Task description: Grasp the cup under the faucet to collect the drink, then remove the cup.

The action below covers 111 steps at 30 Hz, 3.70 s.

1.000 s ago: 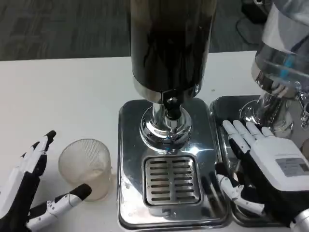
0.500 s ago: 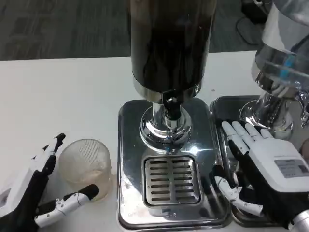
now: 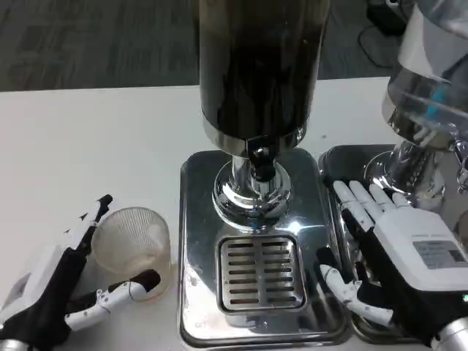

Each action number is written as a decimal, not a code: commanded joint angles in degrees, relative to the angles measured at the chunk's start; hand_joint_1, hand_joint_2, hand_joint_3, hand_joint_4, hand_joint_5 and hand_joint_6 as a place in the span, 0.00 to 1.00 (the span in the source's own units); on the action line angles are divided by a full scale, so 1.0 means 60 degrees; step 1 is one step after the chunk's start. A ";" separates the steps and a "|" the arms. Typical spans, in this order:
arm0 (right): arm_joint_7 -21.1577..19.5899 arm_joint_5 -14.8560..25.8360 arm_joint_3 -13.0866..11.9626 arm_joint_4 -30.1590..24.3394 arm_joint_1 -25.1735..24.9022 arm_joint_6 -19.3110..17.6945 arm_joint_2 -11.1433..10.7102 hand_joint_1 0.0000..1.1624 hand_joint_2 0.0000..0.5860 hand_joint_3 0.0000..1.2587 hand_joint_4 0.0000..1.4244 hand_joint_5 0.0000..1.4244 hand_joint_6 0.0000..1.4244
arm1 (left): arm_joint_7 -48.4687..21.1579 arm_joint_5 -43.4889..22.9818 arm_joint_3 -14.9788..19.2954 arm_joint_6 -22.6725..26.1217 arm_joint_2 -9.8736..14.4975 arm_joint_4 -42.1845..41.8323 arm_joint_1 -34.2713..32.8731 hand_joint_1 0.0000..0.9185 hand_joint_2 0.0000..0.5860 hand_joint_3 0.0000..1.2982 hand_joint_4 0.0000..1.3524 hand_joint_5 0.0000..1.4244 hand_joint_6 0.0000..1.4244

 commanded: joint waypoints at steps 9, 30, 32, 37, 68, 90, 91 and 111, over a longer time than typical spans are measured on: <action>-0.0024 -0.0169 0.0051 -0.0093 0.0066 0.0201 0.0274 0.27 0.75 0.01 0.00 0.00 0.00 | -0.0453 -0.0208 -0.0271 -0.0335 0.0296 0.0472 -0.0439 0.40 0.14 0.00 0.00 0.00 0.00; -0.0047 -0.0154 0.0034 -0.0097 0.0086 0.0241 0.0334 0.23 0.72 0.01 0.00 0.00 0.00 | -0.0227 -0.0299 -0.0268 -0.0496 0.0245 0.0715 -0.0580 0.24 0.09 0.00 0.00 0.07 0.02; -0.0060 -0.0150 0.0042 -0.0099 0.0105 0.0254 0.0351 0.23 0.72 0.01 0.00 0.00 0.00 | -0.0238 -0.0274 -0.0282 -0.0534 0.0263 0.0709 -0.0579 0.28 0.10 0.00 0.00 0.08 0.02; -0.0067 -0.0130 0.0052 -0.0104 0.0108 0.0254 0.0356 0.22 0.72 0.01 0.00 0.00 0.00 | -0.0008 -0.0014 -0.0290 -0.0544 0.0323 0.0601 -0.0568 0.35 0.12 0.00 0.00 0.09 0.01; -0.0047 -0.0114 0.0083 -0.0123 0.0136 0.0373 0.0516 0.22 0.73 0.02 0.00 0.00 0.03 | 0.1337 0.0588 -0.0287 -0.1123 0.0269 0.0847 -0.0720 0.48 0.24 0.22 0.25 0.38 0.28; -0.0073 -0.0115 0.0032 -0.0195 0.0255 0.0382 0.0594 0.22 0.73 0.02 0.00 0.00 0.04 | 0.2271 0.1037 -0.0273 -0.1362 0.0226 0.0881 -0.0788 0.53 0.28 0.38 0.43 0.57 0.59; -0.0073 -0.0106 0.0027 -0.0190 0.0251 0.0381 0.0598 0.22 0.73 0.02 0.00 0.00 0.04 | 0.2376 0.1097 -0.0260 -0.1355 0.0225 0.0849 -0.0775 0.53 0.28 0.38 0.43 0.57 0.59; -0.0286 -0.0119 -0.0023 -0.0181 0.0268 0.0417 0.0667 0.20 0.74 0.02 0.00 0.00 0.04 | 0.3463 0.1650 -0.0323 -0.1448 0.0132 0.0545 -0.1099 0.61 0.30 0.46 0.50 0.63 0.68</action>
